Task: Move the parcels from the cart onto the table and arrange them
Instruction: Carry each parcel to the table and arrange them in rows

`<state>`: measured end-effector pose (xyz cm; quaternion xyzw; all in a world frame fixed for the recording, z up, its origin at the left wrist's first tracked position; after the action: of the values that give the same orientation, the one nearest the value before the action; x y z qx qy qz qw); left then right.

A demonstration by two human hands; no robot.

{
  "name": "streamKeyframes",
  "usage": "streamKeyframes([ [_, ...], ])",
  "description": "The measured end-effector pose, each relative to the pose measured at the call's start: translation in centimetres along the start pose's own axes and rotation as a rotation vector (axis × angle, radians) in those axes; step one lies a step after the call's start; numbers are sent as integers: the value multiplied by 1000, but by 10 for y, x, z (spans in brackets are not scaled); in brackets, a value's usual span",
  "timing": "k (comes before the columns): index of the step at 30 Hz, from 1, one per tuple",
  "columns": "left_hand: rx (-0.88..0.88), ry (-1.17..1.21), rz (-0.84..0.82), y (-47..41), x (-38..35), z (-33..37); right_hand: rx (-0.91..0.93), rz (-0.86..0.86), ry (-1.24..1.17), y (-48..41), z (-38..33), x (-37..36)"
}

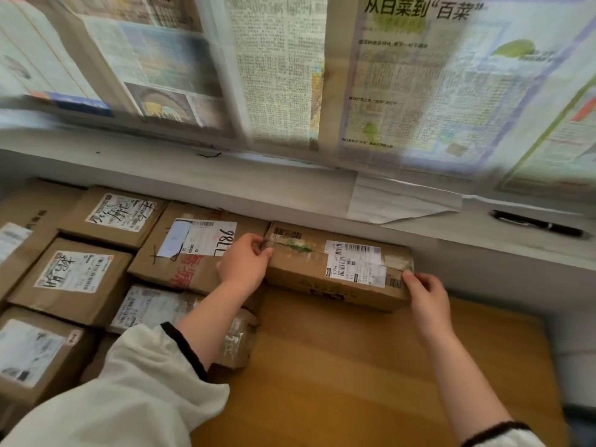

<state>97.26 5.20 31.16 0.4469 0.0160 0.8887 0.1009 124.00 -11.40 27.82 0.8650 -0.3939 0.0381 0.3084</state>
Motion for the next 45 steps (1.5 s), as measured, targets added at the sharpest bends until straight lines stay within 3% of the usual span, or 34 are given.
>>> streamKeyframes([
  [9, -30, -140, 45, 1, -6, -1, -43, -2, 28, -7, 10, -3],
  [15, -112, -59, 75, 7, 2, 2, -22, 22, 79, 1, 1, -3],
  [20, -340, 73, 262, 26, 47, 9, 263, 214, 117, 40, -31, 2],
  [25, -510, -168, 345, 61, 115, -31, 712, 199, 424, 103, -72, -33],
  [29, -340, -437, 239, 85, 166, -94, 890, 93, 718, 155, -87, -94],
  [33, -212, -486, 235, 118, 219, -159, 1012, 6, 963, 212, -88, -174],
  [45, 207, -519, 520, 255, 380, -357, 1337, -294, 1085, 415, -71, -386],
])
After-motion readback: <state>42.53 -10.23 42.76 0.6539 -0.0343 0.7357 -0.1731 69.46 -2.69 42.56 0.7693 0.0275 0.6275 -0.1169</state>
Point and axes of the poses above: each hand's wrist, its own y-axis away from the middle knuckle, its own x-axis out of the back of the hand, z = x × y, the point moved 3 cm from there along -y, towards the middle knuckle, and after that the axes turned 9 degrees about -x, right-handed, at the moved point
